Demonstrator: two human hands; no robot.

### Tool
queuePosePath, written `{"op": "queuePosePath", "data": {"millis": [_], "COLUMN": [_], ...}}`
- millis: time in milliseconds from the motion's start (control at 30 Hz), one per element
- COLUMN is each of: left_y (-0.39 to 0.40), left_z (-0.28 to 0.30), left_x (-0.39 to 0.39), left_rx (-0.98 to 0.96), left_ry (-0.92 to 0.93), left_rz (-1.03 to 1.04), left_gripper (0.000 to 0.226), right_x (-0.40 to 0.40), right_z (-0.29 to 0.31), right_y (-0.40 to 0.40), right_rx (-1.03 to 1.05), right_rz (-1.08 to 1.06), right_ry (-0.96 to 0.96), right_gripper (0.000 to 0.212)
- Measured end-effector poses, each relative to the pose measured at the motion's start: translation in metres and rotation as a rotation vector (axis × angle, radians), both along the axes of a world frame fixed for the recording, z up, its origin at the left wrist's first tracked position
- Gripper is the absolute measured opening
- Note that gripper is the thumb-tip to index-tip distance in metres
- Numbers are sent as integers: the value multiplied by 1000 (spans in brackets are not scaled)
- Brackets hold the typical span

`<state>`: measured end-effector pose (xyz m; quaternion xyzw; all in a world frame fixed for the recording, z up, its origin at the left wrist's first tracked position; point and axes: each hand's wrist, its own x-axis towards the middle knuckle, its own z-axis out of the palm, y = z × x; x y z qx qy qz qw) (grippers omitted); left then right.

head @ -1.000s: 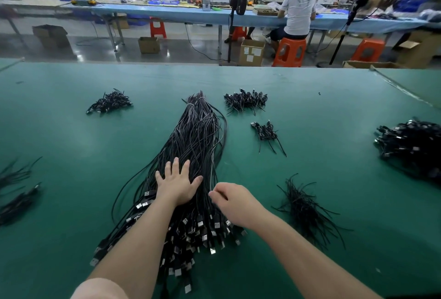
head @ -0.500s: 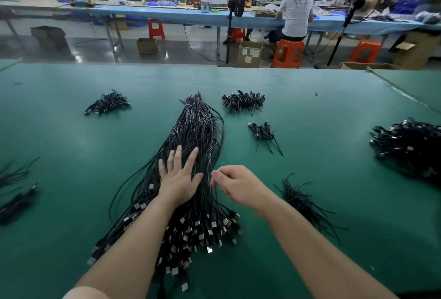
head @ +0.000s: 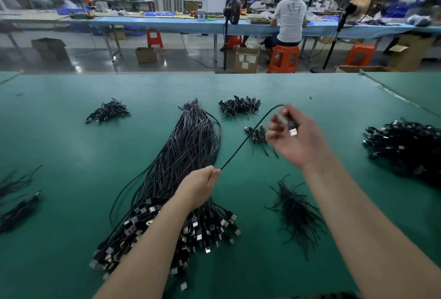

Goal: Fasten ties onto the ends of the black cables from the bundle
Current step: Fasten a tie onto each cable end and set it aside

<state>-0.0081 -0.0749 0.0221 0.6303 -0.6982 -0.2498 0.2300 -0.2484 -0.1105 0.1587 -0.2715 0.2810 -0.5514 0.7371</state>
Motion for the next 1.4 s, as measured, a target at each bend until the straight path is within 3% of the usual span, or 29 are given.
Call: {"op": "queuePosePath", "data": {"millis": [333,467,633,733,900,967,1033,1100,1167,1233,1333,1400], "left_y": [3,6,7,9,6,0,-8,-15,-18,-15,-9,-4], "left_z": [-12,-8,-2,1,9,13,16,16,18,30,51,65], "left_x": [42,55,67,79,96,95,91,85,74,60,36,13], "left_rx": [-180,-284,-305,-352,-433,-467,-405,-185,70,167,-66,-248], "left_ry": [-27,27,-63,-122,-73,58,121,-15,-237,-395,-331,-53], "left_rz": [195,257,311,346,509,567,540,437,426,483,399,185], "left_gripper": [31,47,58,57,52,42,30,37,68,86,80,66], "right_x": [-26,-30,-36,-49,-58,-55,-49,-41,-28,-13,4,17], "right_z": [29,36,47,56,62,58,51,41,31,24,14,10], "right_y": [-8,-11,-15,-16,-22,-23,-22,-19,-14,-9,-2,3], "right_rx": [9,-16,-90,-149,-186,-142,-100,-129,-218,-302,-393,-428], "right_rz": [-184,-260,-399,-464,-493,-445,-370,-279,-212,-149,8,131], "right_ry": [-151,-276,-497,-540,-490,-366,-63,317,714,1023,1245,1338], "right_gripper": [37,35,31,41,31,29,28,28,31,34,38,45]}}
